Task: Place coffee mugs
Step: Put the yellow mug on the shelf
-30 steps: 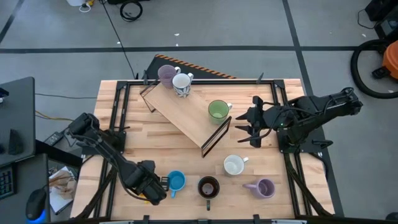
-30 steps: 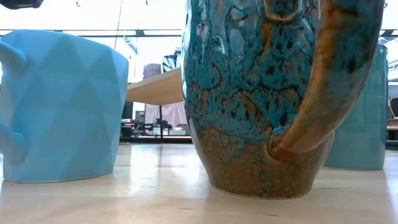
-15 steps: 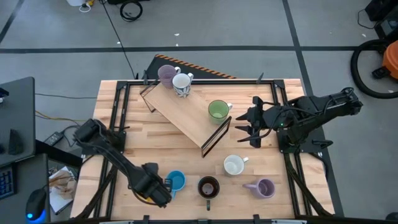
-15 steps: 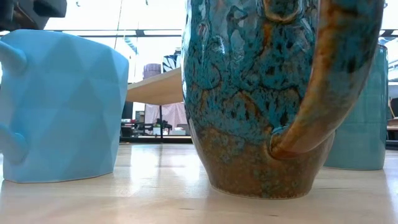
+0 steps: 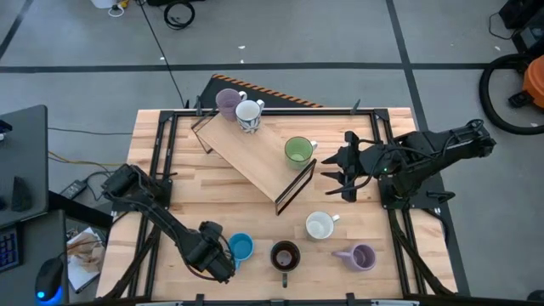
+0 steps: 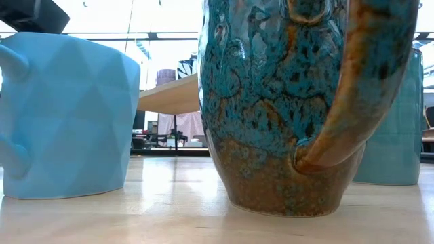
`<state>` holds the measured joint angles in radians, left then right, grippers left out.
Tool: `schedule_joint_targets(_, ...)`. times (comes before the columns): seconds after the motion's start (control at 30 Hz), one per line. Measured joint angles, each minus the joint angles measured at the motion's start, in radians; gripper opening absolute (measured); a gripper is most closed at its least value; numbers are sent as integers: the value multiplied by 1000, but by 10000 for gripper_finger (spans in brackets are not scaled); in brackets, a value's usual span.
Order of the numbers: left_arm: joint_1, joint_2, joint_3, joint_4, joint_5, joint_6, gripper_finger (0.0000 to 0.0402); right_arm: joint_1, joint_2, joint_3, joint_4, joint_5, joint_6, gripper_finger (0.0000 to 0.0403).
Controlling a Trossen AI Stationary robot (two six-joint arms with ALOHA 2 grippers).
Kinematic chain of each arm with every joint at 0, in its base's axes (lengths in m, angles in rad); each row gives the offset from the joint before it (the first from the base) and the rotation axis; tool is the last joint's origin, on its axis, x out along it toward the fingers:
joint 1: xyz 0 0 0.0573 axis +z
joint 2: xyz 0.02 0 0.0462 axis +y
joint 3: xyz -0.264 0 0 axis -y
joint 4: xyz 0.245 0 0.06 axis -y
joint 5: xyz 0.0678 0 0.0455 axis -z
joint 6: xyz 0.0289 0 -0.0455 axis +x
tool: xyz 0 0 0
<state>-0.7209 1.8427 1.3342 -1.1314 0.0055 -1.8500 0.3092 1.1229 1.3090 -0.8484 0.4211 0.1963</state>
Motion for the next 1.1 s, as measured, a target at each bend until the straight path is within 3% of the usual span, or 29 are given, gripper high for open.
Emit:
schedule_joint_targets(0.27,25,-15,1,-24,95,255,25,0,0,0,1,4,-10,154)
schedule_joint_targets(0.4,61,-76,1,-101,87,359,25,-1,0,0,2,4,-16,154)
schedule_joint_targets(0.73,214,-364,2,-219,-130,674,25,-23,0,0,2,3,-15,154)
schedule_joint_targets(1.1,486,-643,2,-201,-222,1078,26,-64,3,0,4,55,-16,154)
